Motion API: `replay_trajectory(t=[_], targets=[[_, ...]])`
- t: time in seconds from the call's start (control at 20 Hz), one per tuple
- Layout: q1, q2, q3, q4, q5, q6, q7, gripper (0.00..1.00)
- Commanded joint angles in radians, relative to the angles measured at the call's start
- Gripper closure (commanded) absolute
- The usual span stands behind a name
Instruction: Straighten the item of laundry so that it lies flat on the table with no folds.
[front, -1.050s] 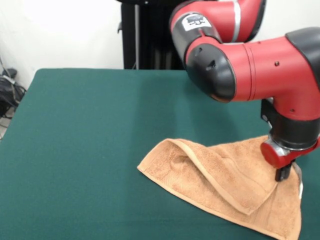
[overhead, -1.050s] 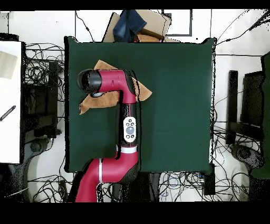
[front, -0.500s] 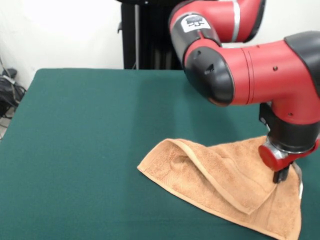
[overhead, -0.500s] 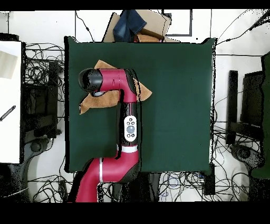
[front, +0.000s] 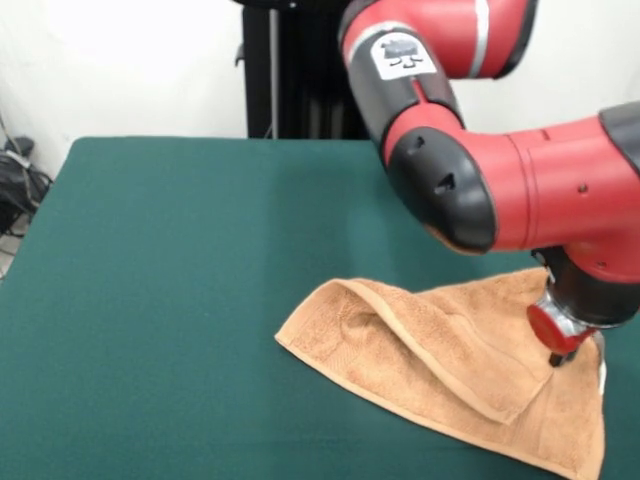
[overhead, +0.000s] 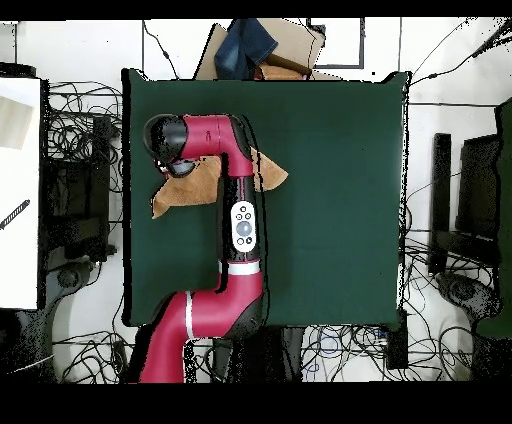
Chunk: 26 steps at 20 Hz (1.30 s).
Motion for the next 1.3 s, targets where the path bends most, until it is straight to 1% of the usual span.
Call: replay_trajectory(t=[0.05, 0.4, 0.6, 0.65, 0.7, 0.75, 0.85, 0.95, 1.05, 1.3], targets=[[-0.003, -0.054, -0.078, 0.399, 0.009, 0.125, -0.100, 1.00], [0.008, -0.102, -0.070, 0.505, 0.026, 0.086, -0.082, 1.00], [-0.003, -0.124, -0.068, 0.563, 0.030, 0.080, -0.109, 1.00], [-0.009, -0.107, -0.062, 0.535, 0.025, 0.093, -0.113, 1.00], [-0.010, -0.109, -0.056, 0.544, 0.028, 0.091, -0.113, 1.00], [-0.012, -0.093, -0.042, 0.518, 0.030, 0.101, -0.109, 1.00], [-0.009, -0.099, -0.034, 0.539, 0.039, 0.110, -0.100, 1.00], [-0.008, -0.118, -0.040, 0.586, 0.048, 0.138, -0.095, 1.00], [-0.007, -0.151, -0.049, 0.666, 0.061, 0.185, -0.069, 1.00], [-0.002, -0.235, -0.111, 0.865, 0.068, 0.256, -0.102, 1.00]])
